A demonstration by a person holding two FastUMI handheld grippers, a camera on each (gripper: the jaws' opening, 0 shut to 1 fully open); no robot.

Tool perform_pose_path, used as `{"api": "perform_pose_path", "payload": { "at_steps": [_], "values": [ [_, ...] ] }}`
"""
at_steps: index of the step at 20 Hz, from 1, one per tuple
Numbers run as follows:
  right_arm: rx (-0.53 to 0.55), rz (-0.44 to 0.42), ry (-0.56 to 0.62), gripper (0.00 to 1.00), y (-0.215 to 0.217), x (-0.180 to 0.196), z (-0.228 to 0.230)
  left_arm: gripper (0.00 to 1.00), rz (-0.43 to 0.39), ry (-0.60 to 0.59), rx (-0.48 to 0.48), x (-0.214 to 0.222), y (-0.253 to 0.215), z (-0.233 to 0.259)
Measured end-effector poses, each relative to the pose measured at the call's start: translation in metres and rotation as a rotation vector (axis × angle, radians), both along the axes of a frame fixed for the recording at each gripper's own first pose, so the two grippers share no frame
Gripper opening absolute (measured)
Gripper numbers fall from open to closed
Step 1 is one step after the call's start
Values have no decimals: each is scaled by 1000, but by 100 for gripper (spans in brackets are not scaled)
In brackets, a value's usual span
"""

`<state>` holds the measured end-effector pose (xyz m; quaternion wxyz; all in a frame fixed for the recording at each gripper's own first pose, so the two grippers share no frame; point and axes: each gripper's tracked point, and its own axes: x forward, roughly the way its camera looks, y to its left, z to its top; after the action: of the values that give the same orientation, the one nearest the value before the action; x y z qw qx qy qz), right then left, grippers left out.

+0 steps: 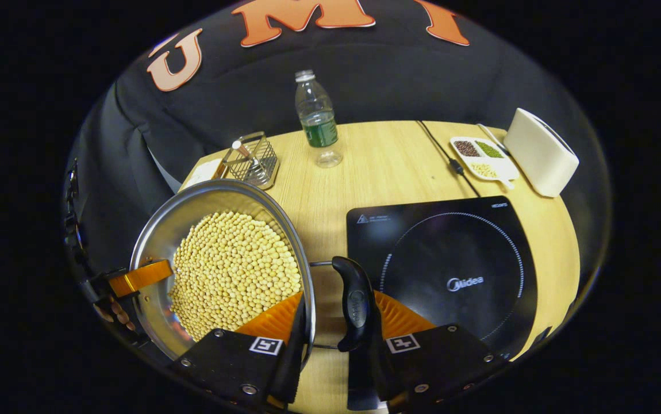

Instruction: First push the handle of the pot to place it horizontally, then grasp the pot with both hands and set it on the induction cooktop.

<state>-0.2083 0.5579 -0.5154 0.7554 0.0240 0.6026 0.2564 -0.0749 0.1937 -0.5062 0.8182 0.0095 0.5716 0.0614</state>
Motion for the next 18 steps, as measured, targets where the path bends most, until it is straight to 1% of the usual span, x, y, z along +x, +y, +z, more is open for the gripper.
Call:
{"api": "perform_pose_path", "payload": {
  "at_steps": [2, 3, 4, 5, 6, 7, 8, 9, 10, 12, 13, 16, 17, 18],
  "values": [
    [11, -31, -16, 51, 1, -3, 1, 56, -30, -27, -2, 10, -22, 12],
    [18, -44, -28, 51, 2, -4, 1, 56, -31, -38, -9, 13, -31, 16],
    [23, -49, -47, 51, 3, -3, -1, 59, -35, -51, -15, 19, -44, 22],
    [26, -55, -67, 46, 2, -5, -2, 56, -43, -64, -18, 26, -54, 27],
    [30, -66, -82, 51, 3, -6, -4, 56, -54, -77, -23, 32, -66, 31],
    [32, -77, -93, 51, 3, -9, -4, 56, -62, -87, -30, 38, -80, 35],
    [31, -89, -101, 51, 3, -11, -5, 59, -73, -92, -34, 43, -91, 38],
    [29, -100, -107, 51, 4, -14, -5, 56, -87, -100, -37, 48, -101, 39],
    [26, -110, -115, 51, 4, -15, -6, 56, -100, -104, -40, 51, -113, 41],
    [20, -130, -121, 51, 2, -16, -5, 56, -117, -106, -51, 59, -135, 42],
    [16, -139, -124, 51, 3, -18, -4, 59, -128, -105, -56, 60, -145, 39],
    [-2, -174, -122, 51, 0, -21, 0, 56, -169, -91, -72, 65, -178, 32],
    [-10, -190, -119, 46, 1, -21, 2, 56, -182, -80, -79, 65, -190, 28],
    [-16, -204, -117, 51, 3, -22, 2, 56, -194, -71, -84, 66, -201, 19]
  ]
}}
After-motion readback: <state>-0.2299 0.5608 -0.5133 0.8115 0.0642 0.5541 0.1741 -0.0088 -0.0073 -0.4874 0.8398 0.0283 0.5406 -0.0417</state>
